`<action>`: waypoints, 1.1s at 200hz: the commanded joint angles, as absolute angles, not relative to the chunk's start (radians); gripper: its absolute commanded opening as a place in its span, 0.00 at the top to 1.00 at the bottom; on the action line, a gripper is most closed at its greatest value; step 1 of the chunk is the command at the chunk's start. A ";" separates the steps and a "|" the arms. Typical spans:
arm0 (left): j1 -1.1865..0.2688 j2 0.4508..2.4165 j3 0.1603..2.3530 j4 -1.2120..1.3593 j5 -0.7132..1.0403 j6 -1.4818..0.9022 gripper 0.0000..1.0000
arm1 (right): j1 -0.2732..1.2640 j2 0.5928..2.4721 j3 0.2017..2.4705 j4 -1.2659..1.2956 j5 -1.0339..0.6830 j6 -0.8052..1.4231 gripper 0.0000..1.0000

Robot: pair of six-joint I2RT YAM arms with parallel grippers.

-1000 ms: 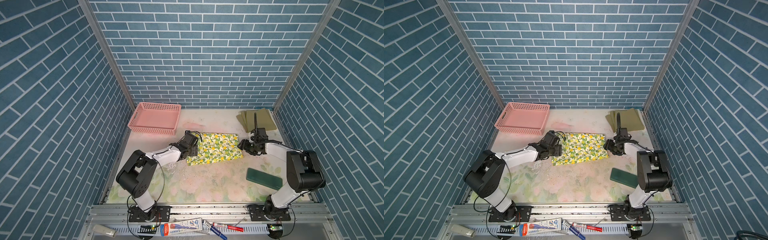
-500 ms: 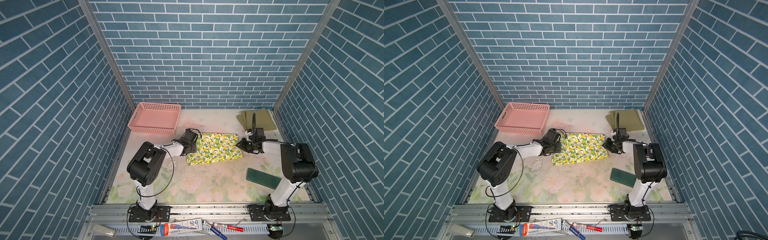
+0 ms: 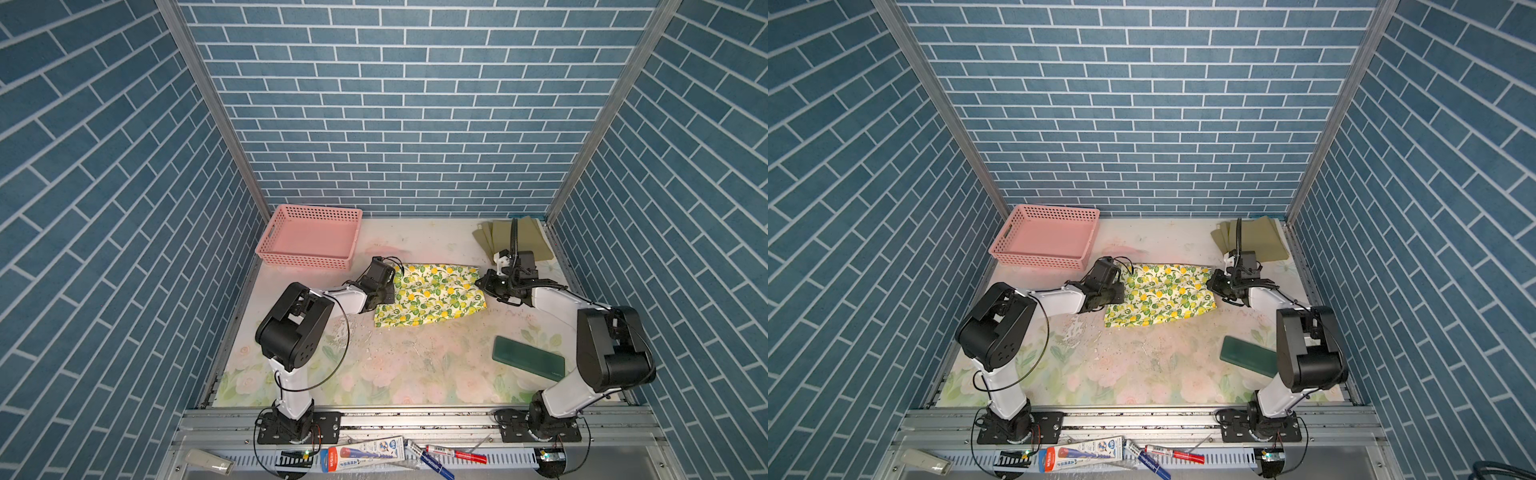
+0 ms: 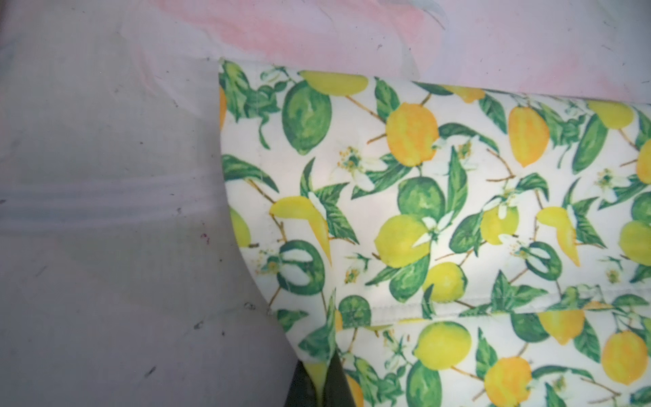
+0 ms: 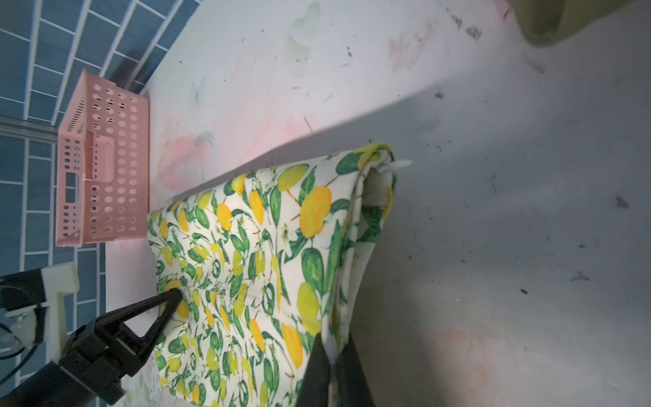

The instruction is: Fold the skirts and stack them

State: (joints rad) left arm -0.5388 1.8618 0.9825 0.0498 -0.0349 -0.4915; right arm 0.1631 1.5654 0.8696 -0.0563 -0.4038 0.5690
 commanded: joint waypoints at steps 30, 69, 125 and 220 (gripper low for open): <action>-0.544 1.921 0.924 0.007 0.024 -0.518 1.00 | 0.256 1.486 0.953 -0.206 -0.255 0.533 1.00; -0.553 1.910 0.913 0.024 0.034 -0.526 1.00 | 0.325 1.488 1.026 -0.264 -0.194 0.535 1.00; -0.568 1.910 0.899 0.049 0.046 -0.540 1.00 | 0.437 1.548 1.118 -0.231 -0.205 0.613 1.00; -0.607 1.883 0.873 0.077 0.030 -0.567 1.00 | 0.633 1.724 1.112 0.166 -0.313 0.911 1.00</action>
